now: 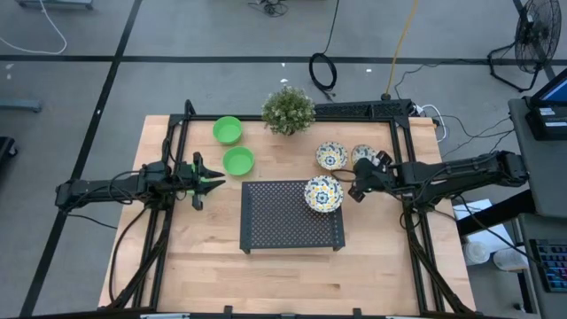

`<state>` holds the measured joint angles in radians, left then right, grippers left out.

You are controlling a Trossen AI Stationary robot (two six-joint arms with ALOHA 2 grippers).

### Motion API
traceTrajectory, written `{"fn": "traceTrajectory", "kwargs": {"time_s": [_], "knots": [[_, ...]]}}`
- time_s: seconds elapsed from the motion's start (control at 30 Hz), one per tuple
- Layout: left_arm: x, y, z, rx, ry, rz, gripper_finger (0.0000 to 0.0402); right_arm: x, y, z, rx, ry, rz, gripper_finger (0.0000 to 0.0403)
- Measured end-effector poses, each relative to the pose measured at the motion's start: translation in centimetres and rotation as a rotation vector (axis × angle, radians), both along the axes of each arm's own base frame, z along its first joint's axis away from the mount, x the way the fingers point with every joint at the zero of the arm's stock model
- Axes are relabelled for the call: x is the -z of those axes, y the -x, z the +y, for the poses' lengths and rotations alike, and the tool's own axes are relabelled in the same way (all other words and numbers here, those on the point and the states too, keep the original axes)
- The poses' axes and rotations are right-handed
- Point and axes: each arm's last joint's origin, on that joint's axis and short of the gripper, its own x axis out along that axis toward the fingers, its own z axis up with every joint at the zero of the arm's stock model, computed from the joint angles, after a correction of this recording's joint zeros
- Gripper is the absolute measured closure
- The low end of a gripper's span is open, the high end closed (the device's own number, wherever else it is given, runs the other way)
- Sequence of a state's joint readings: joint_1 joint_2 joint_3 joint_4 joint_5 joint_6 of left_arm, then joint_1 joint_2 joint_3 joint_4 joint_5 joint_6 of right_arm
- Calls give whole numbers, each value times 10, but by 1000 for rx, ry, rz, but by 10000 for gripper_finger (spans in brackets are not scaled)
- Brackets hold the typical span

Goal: Pick & Place Mini bowls
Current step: Stack the right white patterned bowl on top of the white patterned bowl on the shelf

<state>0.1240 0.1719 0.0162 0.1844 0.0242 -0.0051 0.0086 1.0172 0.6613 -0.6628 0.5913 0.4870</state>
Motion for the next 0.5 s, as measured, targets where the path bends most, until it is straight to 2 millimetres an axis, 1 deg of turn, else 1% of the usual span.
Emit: {"fn": "traceTrajectory", "kwargs": {"time_s": [0.5], "knots": [[0,0,0,0,0,0,302,-10,-14,-1,-71,125,-95,403]]}}
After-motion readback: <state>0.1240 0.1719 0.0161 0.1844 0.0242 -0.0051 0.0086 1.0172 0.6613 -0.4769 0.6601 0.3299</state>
